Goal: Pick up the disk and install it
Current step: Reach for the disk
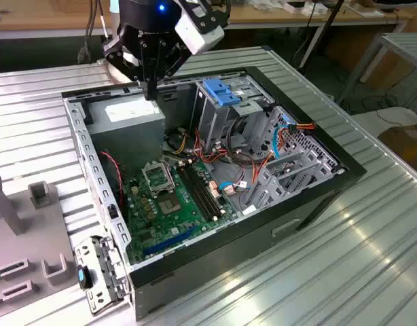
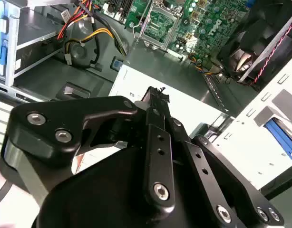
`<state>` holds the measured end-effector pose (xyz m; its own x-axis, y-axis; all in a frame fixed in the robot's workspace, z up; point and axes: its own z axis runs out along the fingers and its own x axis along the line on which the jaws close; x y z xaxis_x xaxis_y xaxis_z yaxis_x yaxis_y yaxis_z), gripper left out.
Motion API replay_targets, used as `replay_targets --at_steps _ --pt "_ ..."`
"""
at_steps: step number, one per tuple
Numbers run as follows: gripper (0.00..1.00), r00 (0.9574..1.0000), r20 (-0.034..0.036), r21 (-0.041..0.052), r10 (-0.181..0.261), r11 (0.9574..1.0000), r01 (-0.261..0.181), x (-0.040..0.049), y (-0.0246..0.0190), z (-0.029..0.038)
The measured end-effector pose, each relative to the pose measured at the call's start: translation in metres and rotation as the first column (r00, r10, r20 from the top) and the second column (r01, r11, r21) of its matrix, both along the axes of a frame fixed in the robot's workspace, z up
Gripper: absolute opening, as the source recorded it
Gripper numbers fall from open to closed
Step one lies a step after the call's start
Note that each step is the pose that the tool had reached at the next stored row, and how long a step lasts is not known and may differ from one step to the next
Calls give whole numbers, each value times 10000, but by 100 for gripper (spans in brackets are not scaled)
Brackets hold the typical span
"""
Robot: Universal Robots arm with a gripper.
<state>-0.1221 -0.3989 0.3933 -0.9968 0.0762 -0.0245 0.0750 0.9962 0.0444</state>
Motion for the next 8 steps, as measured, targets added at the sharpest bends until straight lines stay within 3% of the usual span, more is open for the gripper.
replay_targets --at_steps 6,8 --pt "11 10000 0 0 -1 10000 1 -174 0 0" --pt "11 10000 0 0 -1 10000 1 -292 0 0"
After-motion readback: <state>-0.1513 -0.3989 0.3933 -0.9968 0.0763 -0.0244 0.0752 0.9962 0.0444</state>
